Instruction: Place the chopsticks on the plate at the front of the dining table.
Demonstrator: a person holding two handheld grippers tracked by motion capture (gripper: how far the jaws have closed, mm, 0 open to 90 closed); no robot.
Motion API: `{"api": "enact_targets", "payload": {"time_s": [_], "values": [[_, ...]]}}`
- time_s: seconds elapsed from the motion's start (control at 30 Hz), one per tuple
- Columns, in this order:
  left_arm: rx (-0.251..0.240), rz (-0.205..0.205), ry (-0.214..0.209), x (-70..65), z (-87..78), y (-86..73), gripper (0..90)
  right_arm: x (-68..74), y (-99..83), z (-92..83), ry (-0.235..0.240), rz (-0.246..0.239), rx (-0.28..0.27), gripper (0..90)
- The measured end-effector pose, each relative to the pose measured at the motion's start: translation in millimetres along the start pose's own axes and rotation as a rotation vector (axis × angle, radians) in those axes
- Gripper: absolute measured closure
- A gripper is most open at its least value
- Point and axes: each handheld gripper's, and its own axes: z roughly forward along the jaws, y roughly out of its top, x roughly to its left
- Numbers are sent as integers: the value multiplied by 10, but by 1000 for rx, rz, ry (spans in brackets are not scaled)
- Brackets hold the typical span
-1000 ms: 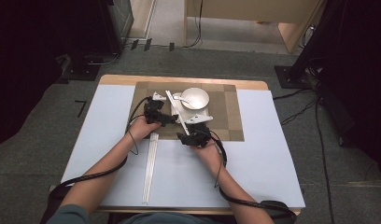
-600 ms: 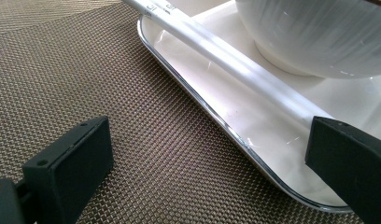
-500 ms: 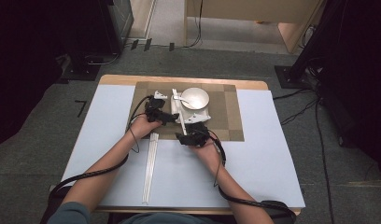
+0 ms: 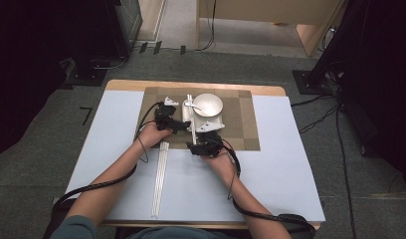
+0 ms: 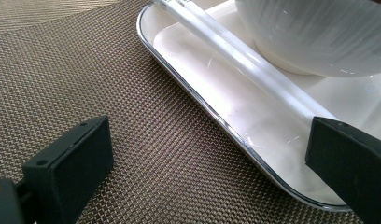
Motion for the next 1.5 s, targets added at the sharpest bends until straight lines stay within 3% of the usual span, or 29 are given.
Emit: {"api": "enact_targets", "payload": {"time_s": [0.33, 0.47, 0.6, 0.83, 1.17, 1.5], "values": [[-5, -10, 4, 12, -39, 8, 5, 55, -83, -180, 51, -10, 2, 396], [-6, -13, 3, 20, -50, 14, 5, 82, -137, -250, 63, -37, 31, 462], [-6, -12, 3, 19, -48, 15, 6, 50, -204, -261, 45, -56, 52, 529], [-6, -11, 0, 11, -40, 14, 5, -28, -253, -269, 31, -80, 63, 537], [0, -3, -1, -6, -9, -4, 5, -100, -250, -270, 23, -47, 60, 543], [0, -3, -1, -3, -9, -4, 5, -90, -243, -258, 29, -51, 60, 545]]}}
